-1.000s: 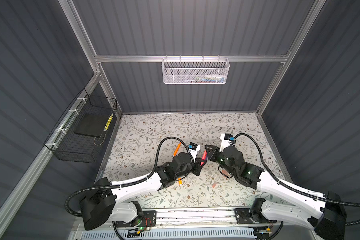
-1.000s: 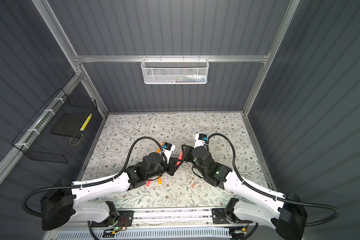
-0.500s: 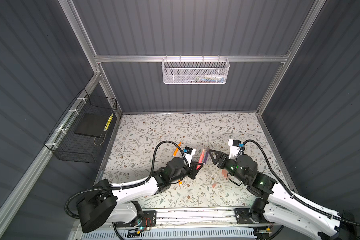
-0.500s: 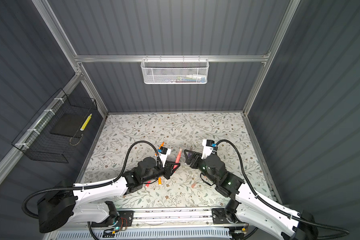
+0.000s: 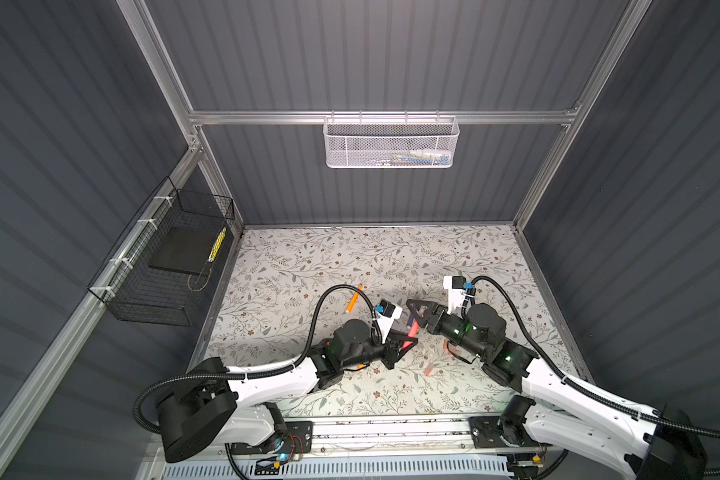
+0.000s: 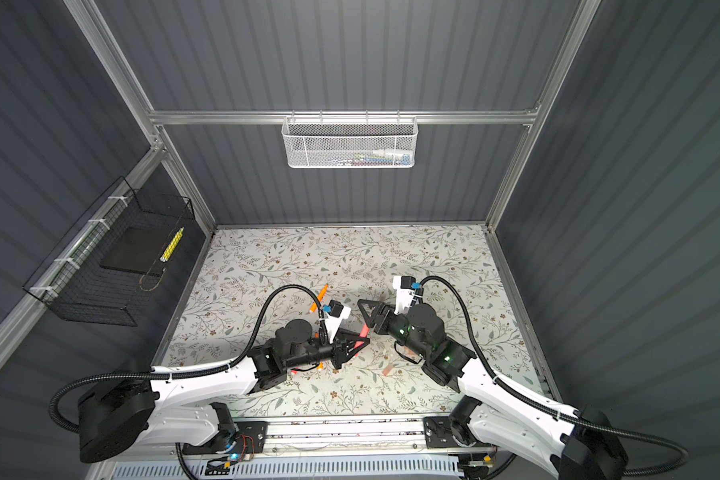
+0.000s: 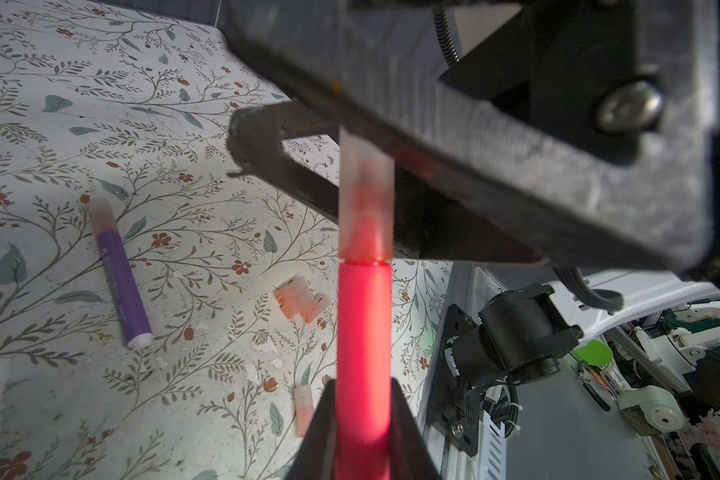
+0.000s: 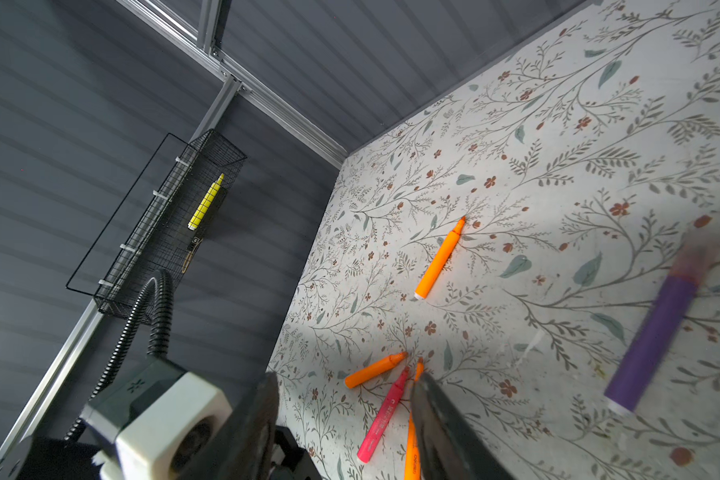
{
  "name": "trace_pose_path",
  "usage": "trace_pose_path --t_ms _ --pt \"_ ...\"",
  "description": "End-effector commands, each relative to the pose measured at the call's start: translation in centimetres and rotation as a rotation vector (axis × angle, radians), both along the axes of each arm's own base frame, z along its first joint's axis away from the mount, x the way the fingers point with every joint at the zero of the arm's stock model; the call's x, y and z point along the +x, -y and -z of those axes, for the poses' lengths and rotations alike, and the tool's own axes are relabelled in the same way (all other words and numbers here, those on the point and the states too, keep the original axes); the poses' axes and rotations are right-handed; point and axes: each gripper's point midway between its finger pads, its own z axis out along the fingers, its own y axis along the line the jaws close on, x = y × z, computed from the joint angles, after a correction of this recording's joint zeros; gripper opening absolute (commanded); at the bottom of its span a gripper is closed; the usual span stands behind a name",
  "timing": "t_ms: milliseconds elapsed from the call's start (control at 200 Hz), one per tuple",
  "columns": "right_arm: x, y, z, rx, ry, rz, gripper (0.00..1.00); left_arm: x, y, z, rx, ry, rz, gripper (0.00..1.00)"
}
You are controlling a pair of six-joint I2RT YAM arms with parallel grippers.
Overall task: Insert the pens into the pen caps
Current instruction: 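Press the cap down onto the pink marker with the right gripper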
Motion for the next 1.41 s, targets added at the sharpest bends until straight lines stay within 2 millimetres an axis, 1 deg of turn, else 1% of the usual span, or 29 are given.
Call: trace_pose_path --t_ms 0,95,220,295,395,475,675,735,875,965,1015,1055,1100,1155,1205,1296,1321,1371,1401 --pt "-0.2 -0.3 -1.0 0.029 0.037 -0.024 0.49 -0.4 0.4 -0.4 -0.019 0.031 0.032 0.0" --pt "-0.2 -0.4 -1.0 0.027 0.035 -0.029 0.41 -0.3 0.4 -0.6 -0.023 0.035 0.03 0.0" --pt "-0.1 -0.6 -0.7 0.014 0.02 -0.035 0.25 -0.1 0.4 -0.7 -0.017 0.039 0.017 0.0" --pt "0.0 -0.9 -0.7 0.007 0.011 -0.041 0.18 0.2 0.4 -1.0 -0.012 0.046 0.003 0.0" --pt "0.2 -1.0 -0.2 -0.016 -0.018 -0.035 0.08 1.2 0.0 -1.7 0.022 0.063 -0.052 0.0" --pt "0.4 -1.0 0.2 -0.045 -0.043 -0.018 0.0 2.3 -0.3 -3.0 0.055 0.111 -0.105 0.0" --pt "0.0 -2.2 0.1 -0.1 -0.04 0.0 0.0 4.8 -1.2 -7.4 0.103 0.218 -0.23 0.0" --pt "-0.3 -2.8 0.1 -0.113 -0.038 0.001 0.0 5.7 -1.5 -8.2 0.111 0.238 -0.279 0.0" --pt "-0.4 -4.0 0.8 -0.13 -0.067 0.003 0.0 7.3 -2.1 -10.1 0.11 0.276 -0.379 0.0" --pt "-0.6 -5.0 1.0 -0.137 -0.07 -0.013 0.0 7.6 -2.0 -11.4 0.089 0.29 -0.369 0.0" --pt "-1.0 -5.8 0.3 -0.114 -0.034 -0.053 0.0 7.9 -1.8 -12.2 0.029 0.245 -0.302 0.0" --pt "-1.5 -6.5 -0.1 -0.077 -0.001 -0.096 0.0 8.3 -2.1 -13.1 -0.034 0.206 -0.262 0.0" --pt "-2.1 -7.0 -1.1 -0.029 0.051 -0.142 0.0 8.6 -2.5 -13.7 -0.065 0.185 -0.235 0.0" --pt "-2.9 -7.5 -2.1 -0.002 0.097 -0.193 0.0 8.5 -2.8 -14.6 -0.076 0.197 -0.21 0.0" --pt "-3.5 -7.8 -2.9 0.014 0.138 -0.236 0.0 7.9 -2.9 -15.4 -0.085 0.215 -0.178 0.0" --pt "-4.3 -7.6 -4.0 0.049 0.201 -0.267 0.0 7.4 -3.3 -16.4 -0.082 0.243 -0.157 0.0" --pt "-4.4 -7.5 -4.0 0.049 0.205 -0.268 0.0 7.5 -3.5 -16.5 -0.074 0.251 -0.166 0.0" --pt "-4.3 -7.3 -4.0 0.04 0.198 -0.254 0.0 8.1 -4.2 -16.5 -0.05 0.265 -0.212 0.0" --pt "-4.0 -7.3 -3.7 0.023 0.178 -0.238 0.0 8.5 -4.6 -16.4 -0.032 0.277 -0.242 0.0"
